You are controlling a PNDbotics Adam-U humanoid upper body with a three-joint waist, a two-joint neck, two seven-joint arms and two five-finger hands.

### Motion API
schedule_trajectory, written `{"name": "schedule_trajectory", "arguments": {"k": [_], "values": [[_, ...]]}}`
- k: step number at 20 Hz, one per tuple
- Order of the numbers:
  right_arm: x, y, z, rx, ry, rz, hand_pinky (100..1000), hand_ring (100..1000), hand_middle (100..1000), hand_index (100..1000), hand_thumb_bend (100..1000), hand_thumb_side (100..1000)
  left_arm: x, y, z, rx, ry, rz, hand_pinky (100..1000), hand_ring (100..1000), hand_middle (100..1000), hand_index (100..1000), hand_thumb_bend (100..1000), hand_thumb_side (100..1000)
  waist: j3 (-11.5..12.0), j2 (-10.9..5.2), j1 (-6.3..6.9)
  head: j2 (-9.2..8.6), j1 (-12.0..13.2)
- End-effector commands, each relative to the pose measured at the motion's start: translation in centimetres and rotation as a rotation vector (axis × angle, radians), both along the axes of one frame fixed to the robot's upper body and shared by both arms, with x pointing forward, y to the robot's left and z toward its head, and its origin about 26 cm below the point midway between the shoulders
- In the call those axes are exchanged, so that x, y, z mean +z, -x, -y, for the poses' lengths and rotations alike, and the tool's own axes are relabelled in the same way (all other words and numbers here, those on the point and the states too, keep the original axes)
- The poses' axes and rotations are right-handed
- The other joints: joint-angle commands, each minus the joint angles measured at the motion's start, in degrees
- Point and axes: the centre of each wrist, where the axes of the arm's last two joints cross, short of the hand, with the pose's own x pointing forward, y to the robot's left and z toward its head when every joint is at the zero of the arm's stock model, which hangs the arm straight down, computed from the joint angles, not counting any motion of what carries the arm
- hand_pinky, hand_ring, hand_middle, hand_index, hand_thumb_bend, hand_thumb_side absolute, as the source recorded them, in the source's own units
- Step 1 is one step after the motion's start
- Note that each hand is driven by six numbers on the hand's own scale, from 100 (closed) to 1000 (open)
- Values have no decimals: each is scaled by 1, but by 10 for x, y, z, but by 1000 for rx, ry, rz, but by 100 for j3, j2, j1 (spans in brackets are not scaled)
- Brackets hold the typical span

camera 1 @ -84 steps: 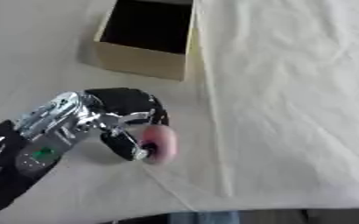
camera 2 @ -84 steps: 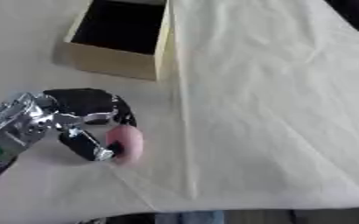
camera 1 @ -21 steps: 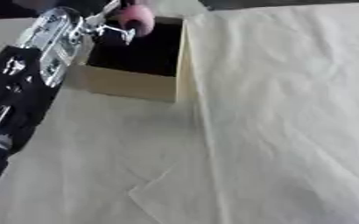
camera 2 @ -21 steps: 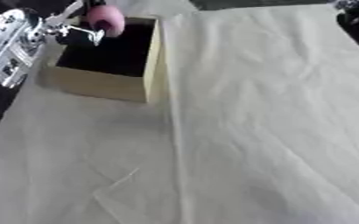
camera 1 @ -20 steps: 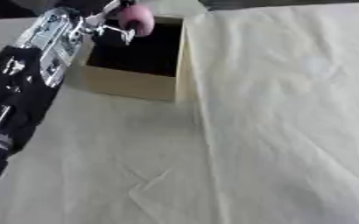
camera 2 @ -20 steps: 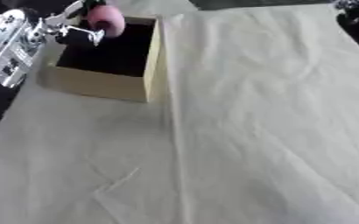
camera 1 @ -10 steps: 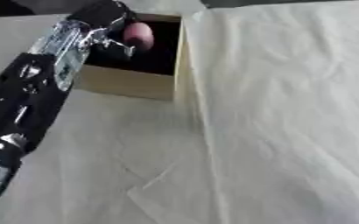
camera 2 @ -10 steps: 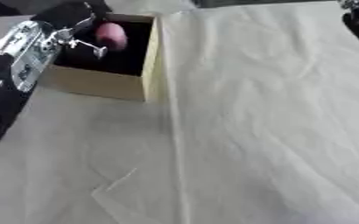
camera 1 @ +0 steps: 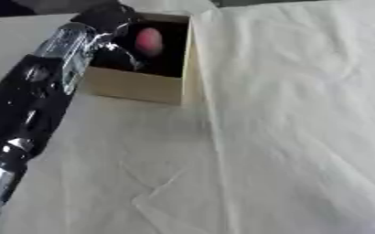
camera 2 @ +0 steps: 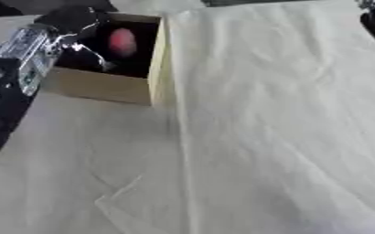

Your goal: Pick up objects on the table and place them in the box.

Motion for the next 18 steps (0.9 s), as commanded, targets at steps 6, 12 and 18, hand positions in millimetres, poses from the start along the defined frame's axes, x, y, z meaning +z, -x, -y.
{"name": "schedule_trajectory", "arguments": {"k": [6,12,18], "values": [[7,4,2,-1,1,27,905,769,697,835,100,879,45,15,7,-53,60,159,722,811,761,888,412,447,51,-195,-8,52,5],[7,4,3,-10,3,27,905,769,697,835,100,879,91,58,18,-232,288,318,660,780,740,862,303,434,143,-258,-3,175,-66],[6,5,6,-27,5,27,904,770,699,835,100,878,125,119,9,-392,463,405,641,766,734,857,286,416,261,-336,2,278,-142]]}}
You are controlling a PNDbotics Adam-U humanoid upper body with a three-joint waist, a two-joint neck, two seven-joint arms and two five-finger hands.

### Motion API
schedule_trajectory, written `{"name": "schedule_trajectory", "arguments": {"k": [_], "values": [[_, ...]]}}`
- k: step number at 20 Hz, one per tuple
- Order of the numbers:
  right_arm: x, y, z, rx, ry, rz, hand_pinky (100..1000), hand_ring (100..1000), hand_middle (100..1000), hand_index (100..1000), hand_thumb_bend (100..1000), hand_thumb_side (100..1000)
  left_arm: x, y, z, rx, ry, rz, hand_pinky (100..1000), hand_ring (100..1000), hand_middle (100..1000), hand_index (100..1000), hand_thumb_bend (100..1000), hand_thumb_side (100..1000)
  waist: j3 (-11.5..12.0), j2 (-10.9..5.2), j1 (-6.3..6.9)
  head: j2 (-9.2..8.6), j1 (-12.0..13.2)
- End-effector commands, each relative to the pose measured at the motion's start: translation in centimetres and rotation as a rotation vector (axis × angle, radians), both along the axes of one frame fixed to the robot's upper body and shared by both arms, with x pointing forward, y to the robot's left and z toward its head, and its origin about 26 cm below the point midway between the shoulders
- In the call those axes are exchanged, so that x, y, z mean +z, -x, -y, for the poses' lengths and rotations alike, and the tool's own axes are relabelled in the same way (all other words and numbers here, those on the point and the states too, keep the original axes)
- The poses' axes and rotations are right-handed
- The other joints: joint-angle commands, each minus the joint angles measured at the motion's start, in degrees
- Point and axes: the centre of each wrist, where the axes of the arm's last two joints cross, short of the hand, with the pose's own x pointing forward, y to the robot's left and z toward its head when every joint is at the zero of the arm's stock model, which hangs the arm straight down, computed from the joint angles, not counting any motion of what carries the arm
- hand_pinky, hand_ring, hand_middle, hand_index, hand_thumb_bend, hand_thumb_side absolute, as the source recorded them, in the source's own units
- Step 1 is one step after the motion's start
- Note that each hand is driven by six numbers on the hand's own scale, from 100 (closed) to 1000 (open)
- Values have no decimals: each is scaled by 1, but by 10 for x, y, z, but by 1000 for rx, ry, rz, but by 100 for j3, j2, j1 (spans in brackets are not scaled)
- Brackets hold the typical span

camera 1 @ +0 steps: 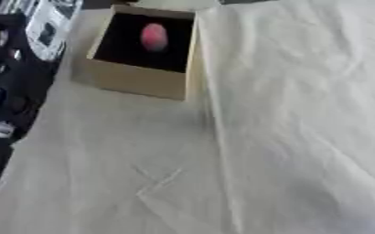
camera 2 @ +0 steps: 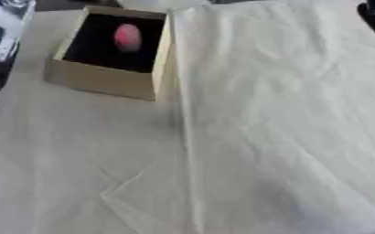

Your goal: Pick up objects on the table and place them in the box.

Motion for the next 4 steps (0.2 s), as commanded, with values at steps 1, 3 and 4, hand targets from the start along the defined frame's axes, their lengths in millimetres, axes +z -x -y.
{"name": "schedule_trajectory", "arguments": {"k": [1,3,4], "values": [[8,5,3,-17,13,36,904,770,699,836,100,877,26,38,-12,-68,54,84,639,764,733,857,275,409,39,-184,-7,88,-57],[8,5,4,-21,14,35,903,770,699,836,100,876,27,55,-20,-97,89,100,637,763,732,856,265,392,87,-220,-5,128,-84],[8,5,4,-22,14,35,903,771,699,836,100,876,26,64,-24,-108,105,106,636,762,732,856,265,391,105,-236,-6,142,-94]]}}
